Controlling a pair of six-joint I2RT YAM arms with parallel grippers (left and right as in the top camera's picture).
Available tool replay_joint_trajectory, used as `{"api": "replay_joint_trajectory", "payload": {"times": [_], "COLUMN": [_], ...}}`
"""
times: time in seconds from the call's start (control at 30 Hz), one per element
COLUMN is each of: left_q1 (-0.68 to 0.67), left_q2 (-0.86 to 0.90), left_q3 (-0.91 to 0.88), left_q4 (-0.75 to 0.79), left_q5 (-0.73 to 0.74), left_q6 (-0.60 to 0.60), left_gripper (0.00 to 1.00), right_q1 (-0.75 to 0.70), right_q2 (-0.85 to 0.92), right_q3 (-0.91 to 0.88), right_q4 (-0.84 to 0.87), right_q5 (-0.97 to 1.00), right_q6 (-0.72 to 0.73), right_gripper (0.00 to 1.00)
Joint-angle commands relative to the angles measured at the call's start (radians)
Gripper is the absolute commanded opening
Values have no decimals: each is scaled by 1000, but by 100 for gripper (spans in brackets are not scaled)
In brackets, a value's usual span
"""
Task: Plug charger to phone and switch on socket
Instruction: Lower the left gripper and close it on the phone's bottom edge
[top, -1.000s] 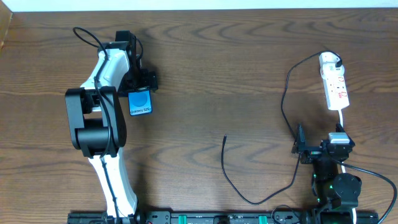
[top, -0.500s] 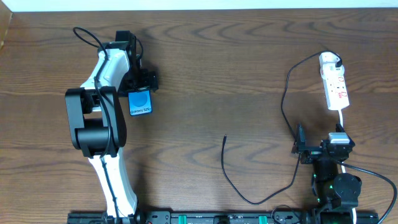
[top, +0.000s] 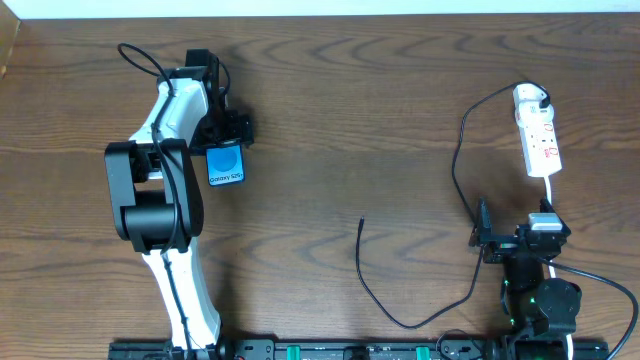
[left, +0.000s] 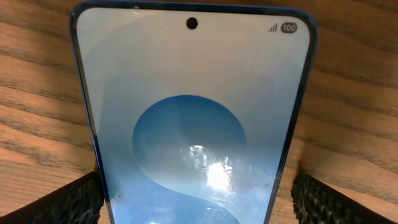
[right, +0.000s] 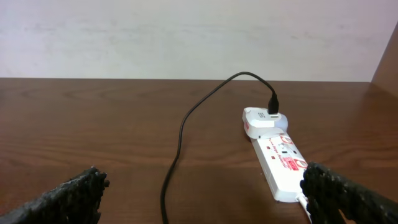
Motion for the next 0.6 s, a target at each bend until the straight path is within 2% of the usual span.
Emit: {"api": "replay_joint_trajectory", "payload": {"times": [0.0,0.57], "left_q1": [-1,-1], "left_q2": [17,17], "left_q3": [-28,-28], "left_q4": [1,1], "left_q5": [-5,-5], "left_q6": [-1,0], "left_gripper": [94,91], "right_q1": [6,6], "right_q2": [-6,-6], "right_q3": [-2,-2], "right_q4": [-5,-5], "right_q5": [-5,-5], "right_q6": [-11,-11], "right_gripper": [99,99]}}
